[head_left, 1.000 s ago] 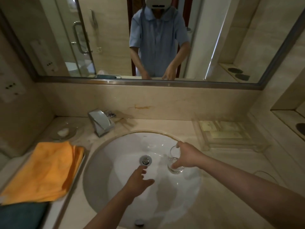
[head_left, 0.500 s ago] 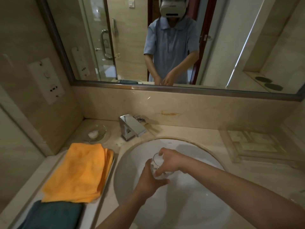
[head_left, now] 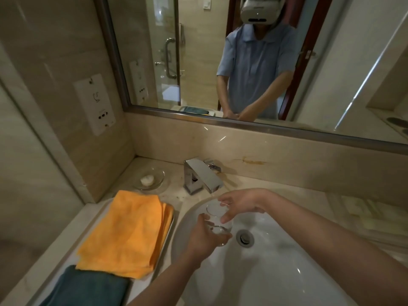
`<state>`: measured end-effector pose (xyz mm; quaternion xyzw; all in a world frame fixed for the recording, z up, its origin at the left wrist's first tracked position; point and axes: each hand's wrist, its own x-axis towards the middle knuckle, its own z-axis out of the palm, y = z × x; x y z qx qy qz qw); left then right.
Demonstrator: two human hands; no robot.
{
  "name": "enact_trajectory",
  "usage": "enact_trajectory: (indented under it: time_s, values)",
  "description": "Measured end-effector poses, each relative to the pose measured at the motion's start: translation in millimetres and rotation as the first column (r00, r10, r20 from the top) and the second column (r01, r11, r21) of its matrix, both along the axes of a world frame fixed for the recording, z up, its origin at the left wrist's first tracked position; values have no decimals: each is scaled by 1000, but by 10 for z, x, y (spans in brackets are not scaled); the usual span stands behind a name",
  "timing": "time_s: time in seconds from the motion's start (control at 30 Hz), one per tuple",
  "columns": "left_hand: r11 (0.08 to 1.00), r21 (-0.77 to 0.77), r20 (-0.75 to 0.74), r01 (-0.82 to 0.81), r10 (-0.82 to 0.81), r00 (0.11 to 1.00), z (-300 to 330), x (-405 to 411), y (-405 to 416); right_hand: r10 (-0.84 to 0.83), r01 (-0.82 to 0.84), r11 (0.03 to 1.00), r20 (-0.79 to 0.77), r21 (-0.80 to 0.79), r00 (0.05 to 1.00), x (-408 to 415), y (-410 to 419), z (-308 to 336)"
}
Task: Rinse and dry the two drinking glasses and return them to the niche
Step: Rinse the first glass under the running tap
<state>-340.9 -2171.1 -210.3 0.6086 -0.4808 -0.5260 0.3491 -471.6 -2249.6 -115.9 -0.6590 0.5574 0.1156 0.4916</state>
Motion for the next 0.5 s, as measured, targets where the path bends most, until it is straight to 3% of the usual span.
enact_trajectory:
  time_s: [0.17, 0.27, 0.4, 0.5]
  values:
    - [997, 75, -7, -28, 28, 1000, -79, -25, -110, 18, -19, 999, 19, 37, 1000, -74, -255, -10]
    - [996, 83, 5, -40, 40, 999, -95, -46, -135, -46, 43, 994, -24, -104, 999, -40, -389, -42]
    - [994, 92, 3, -51, 51, 999, -107, -95, -172, -236, 312, 910, 276, -275, 932, 73, -554, -99]
    - [989, 111, -20, -93, 96, 995, -111, -151, -164, -287, 379, 858, 287, -347, 914, 141, -685, -217]
